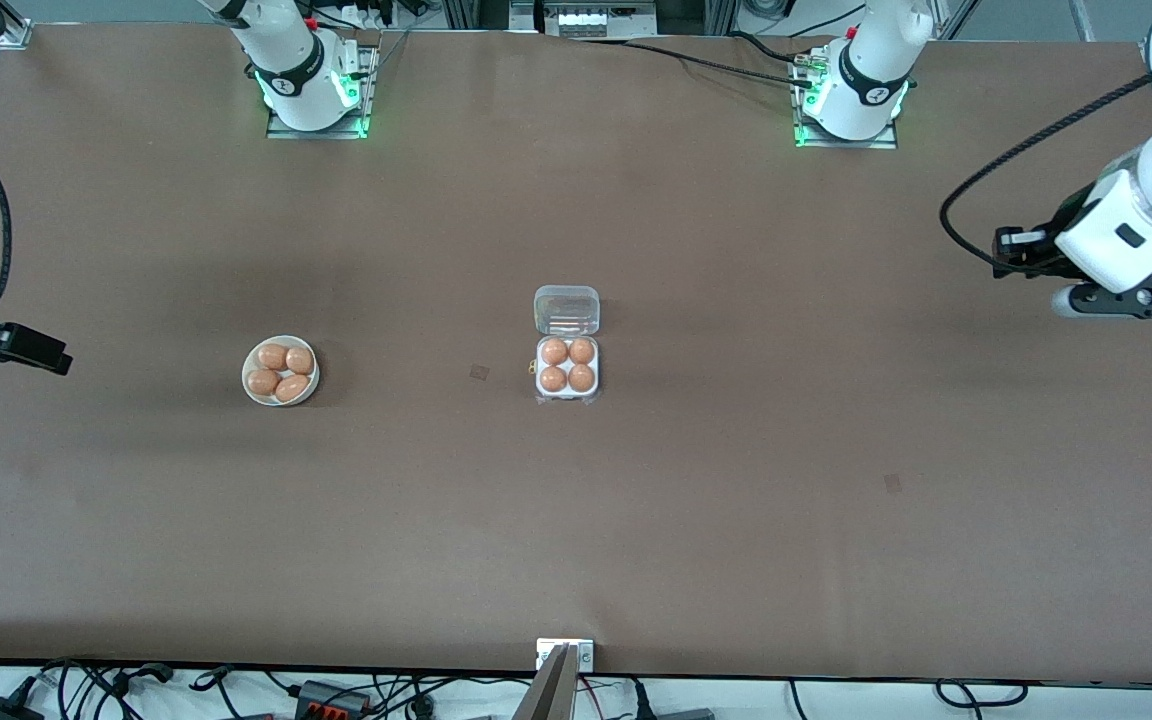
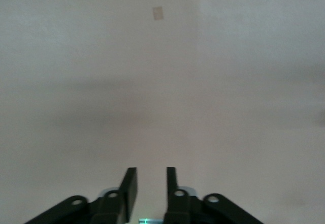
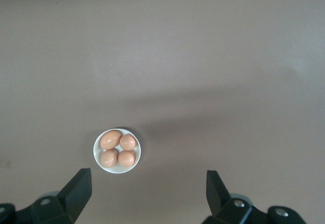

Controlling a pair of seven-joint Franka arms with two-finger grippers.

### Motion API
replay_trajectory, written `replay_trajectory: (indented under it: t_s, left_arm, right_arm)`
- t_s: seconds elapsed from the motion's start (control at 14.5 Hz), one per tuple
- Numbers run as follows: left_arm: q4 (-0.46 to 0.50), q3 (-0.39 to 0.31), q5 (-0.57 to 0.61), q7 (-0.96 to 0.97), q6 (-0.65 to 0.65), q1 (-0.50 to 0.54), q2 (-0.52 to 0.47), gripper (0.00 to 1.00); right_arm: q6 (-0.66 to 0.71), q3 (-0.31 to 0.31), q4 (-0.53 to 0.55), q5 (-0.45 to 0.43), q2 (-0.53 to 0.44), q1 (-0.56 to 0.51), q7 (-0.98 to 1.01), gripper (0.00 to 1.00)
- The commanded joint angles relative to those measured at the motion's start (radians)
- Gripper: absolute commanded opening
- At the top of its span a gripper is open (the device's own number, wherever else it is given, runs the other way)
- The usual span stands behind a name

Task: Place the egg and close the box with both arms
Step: 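Move the left gripper over the open lid of the egg box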

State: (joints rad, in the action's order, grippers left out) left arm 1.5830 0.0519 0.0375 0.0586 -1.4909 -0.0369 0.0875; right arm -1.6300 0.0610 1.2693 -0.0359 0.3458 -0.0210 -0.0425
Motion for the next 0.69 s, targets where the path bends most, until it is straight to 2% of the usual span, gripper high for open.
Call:
replay_trajectory:
  t_s: [0.0,0.21,0.28,0.35,0.48,0.62]
  left_arm:
    - [-0.043,0.002,0.008,0.009,0.037,-0.024,0.028,0.01]
    - [-0.04,0.016,-0.002,0.021,0.064,-0.054,0.028,0.01]
    - [-0.032,0.029,-0.007,0.062,0.087,-0.067,0.028,0.01]
    - [-0.025,0.048,-0.008,0.094,0.087,-0.075,0.029,0.01]
    - [-0.009,0.11,-0.008,0.156,0.084,-0.092,0.034,0.01]
    - [-0.009,0.196,-0.01,0.226,0.081,-0.09,0.038,0.01]
  right_arm:
    - [0.004,-0.055,0.041,0.016,-0.048,-0.05,0.022,1.0]
    - [0.053,-0.055,0.05,0.014,-0.068,-0.045,0.018,1.0]
    - [0.039,-0.056,0.091,0.013,-0.097,-0.045,0.018,1.0]
    - [0.021,-0.056,0.141,0.014,-0.126,-0.045,0.018,1.0]
    - [-0.08,-0.056,0.308,0.013,-0.226,-0.045,0.018,1.0]
    - [-0.166,-0.056,0.462,0.007,-0.316,-0.045,0.018,1.0]
